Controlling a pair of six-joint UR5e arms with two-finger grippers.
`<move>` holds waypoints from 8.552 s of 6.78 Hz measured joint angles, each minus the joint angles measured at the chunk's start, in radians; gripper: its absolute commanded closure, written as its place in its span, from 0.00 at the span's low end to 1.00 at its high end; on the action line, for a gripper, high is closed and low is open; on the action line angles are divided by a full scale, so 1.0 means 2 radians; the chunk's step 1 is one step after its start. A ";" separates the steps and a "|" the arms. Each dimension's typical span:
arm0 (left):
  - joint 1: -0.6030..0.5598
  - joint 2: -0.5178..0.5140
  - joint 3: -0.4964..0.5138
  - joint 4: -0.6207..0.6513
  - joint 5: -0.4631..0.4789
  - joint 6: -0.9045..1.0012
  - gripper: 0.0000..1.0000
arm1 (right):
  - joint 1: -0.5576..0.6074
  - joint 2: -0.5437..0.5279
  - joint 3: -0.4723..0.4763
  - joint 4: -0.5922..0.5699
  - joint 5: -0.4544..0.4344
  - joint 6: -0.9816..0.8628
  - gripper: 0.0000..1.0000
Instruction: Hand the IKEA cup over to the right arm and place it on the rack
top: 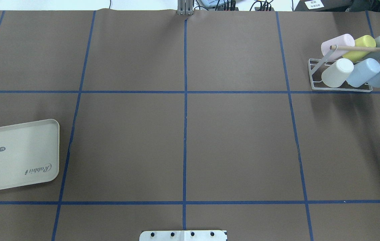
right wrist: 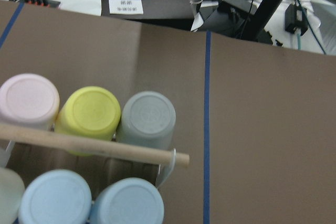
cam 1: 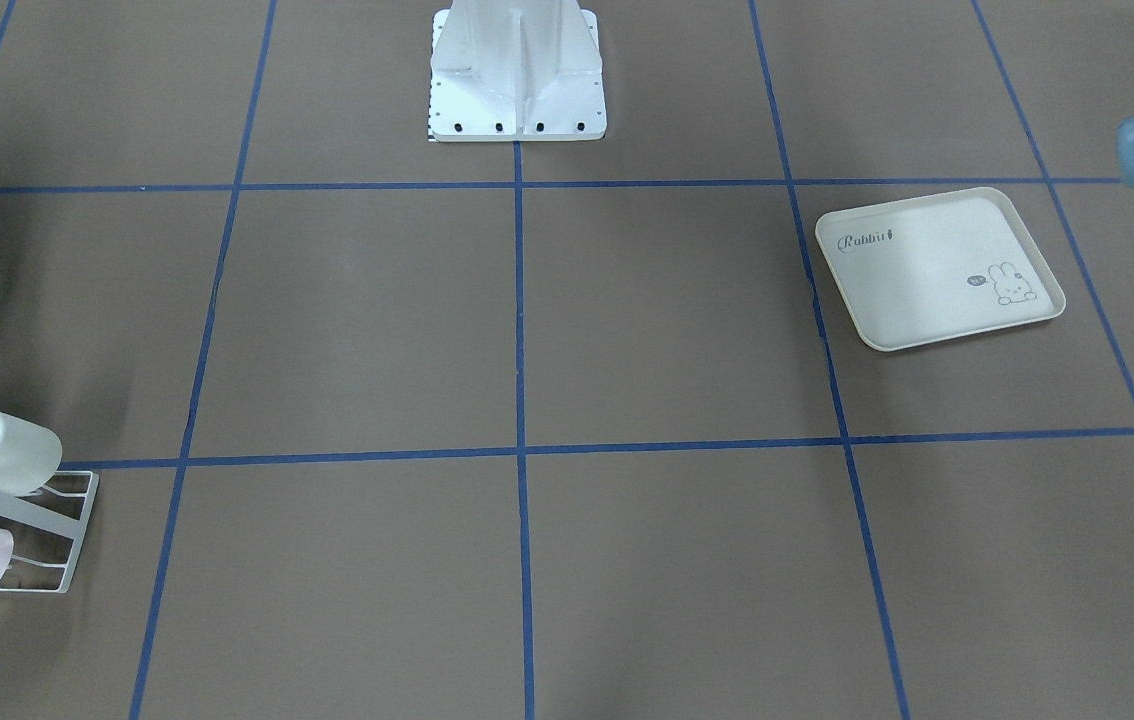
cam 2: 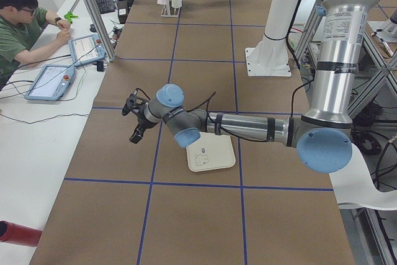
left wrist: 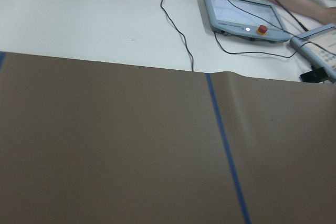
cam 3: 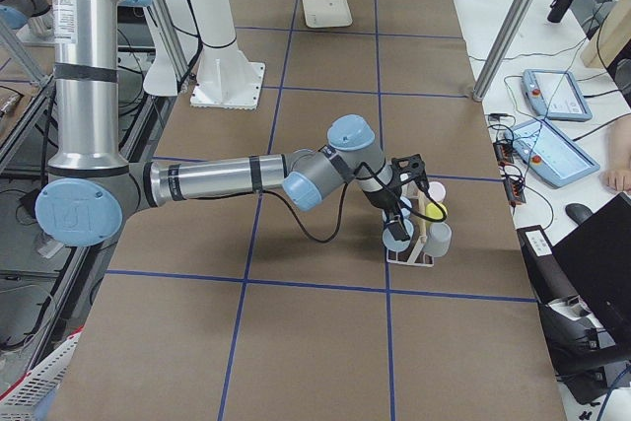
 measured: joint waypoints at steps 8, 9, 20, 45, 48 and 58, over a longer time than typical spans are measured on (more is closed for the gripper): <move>-0.069 0.072 -0.105 0.361 -0.128 0.243 0.00 | 0.048 -0.020 0.083 -0.316 0.158 -0.146 0.00; -0.090 0.092 -0.115 0.350 -0.136 0.242 0.00 | 0.048 -0.020 0.078 -0.316 0.157 -0.146 0.00; -0.112 0.113 -0.135 0.362 -0.129 0.198 0.00 | 0.072 -0.026 0.053 -0.317 0.140 -0.153 0.00; -0.110 0.109 -0.135 0.364 -0.117 0.193 0.00 | 0.072 -0.040 0.015 -0.256 0.146 -0.162 0.00; -0.110 0.103 -0.132 0.364 -0.116 0.193 0.00 | 0.071 -0.039 0.015 -0.256 0.145 -0.162 0.00; -0.111 0.097 -0.129 0.364 -0.145 0.194 0.00 | 0.071 -0.038 0.015 -0.256 0.145 -0.162 0.00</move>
